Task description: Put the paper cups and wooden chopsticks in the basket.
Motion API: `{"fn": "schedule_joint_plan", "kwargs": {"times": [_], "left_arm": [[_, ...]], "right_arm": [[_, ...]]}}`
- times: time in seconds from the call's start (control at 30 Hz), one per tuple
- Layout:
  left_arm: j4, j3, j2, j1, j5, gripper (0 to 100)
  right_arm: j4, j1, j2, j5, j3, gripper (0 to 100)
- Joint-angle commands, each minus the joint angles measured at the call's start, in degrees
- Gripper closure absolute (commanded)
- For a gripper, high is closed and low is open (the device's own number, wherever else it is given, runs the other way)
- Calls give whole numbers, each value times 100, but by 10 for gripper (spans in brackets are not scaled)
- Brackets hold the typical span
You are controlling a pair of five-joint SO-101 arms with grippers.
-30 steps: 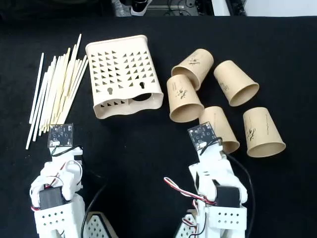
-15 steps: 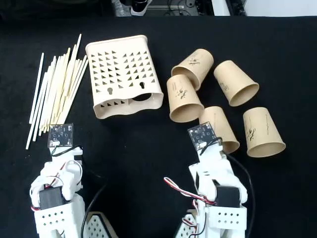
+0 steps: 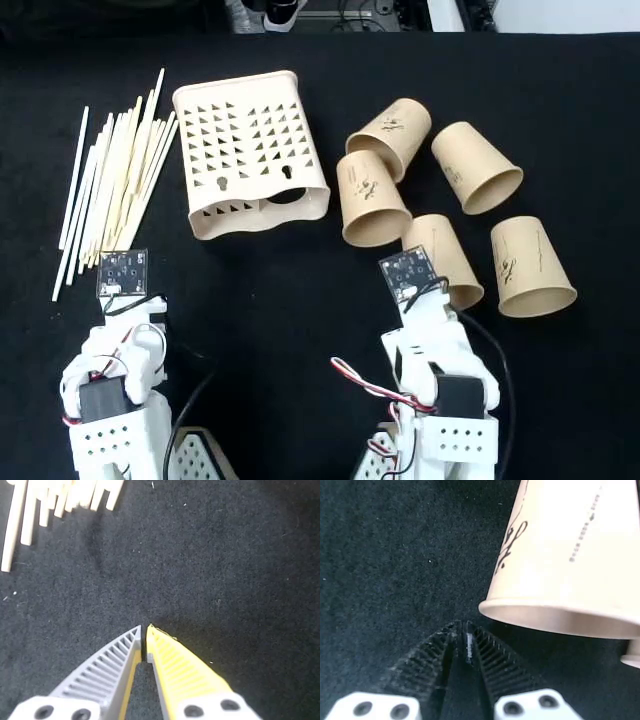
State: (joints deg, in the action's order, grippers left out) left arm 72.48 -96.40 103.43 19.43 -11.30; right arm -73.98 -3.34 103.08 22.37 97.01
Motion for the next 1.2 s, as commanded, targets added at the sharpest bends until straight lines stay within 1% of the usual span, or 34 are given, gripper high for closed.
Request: {"fn": "schedule_joint_plan", "kwargs": {"times": [0.0, 0.47, 0.57, 0.63, 0.7, 0.77, 0.83, 0.93, 1.0, 1.03, 1.07, 1.17], "left_arm": [[26, -101, 44, 31, -35, 967], [-35, -101, 53, -40, -35, 963], [-677, 312, 70, -479, -44, 963], [-914, 646, 70, -804, -44, 961], [-1292, 936, 70, -1200, -44, 927], [-1785, 1086, 44, -1543, 0, 878], [-2409, 1095, 26, -1710, 44, 848], [-3367, 945, -246, -1701, 343, 841], [-3868, 945, -765, -1701, 325, 840], [-3965, 1015, -1152, -1736, 316, 839], [-3982, 1226, -1609, -1736, 299, 838], [-3965, 2105, -3235, -1648, 220, 779]], "right_arm": [[-26, 70, 382, 18, -48, 985], [0, 79, 382, -26, -48, 984], [176, 88, 382, 26, -48, 984], [396, 237, 382, 70, -48, 983], [246, 492, 347, 440, -48, 983], [123, 571, 382, 879, -48, 984], [114, 571, 382, 1011, -48, 985], [132, 589, 382, 1020, -48, 984], [149, 598, 382, 1046, -48, 984], [176, 598, 347, 1055, -48, 984], [176, 598, 347, 1055, -48, 984], [176, 598, 347, 1064, -48, 984]]}}
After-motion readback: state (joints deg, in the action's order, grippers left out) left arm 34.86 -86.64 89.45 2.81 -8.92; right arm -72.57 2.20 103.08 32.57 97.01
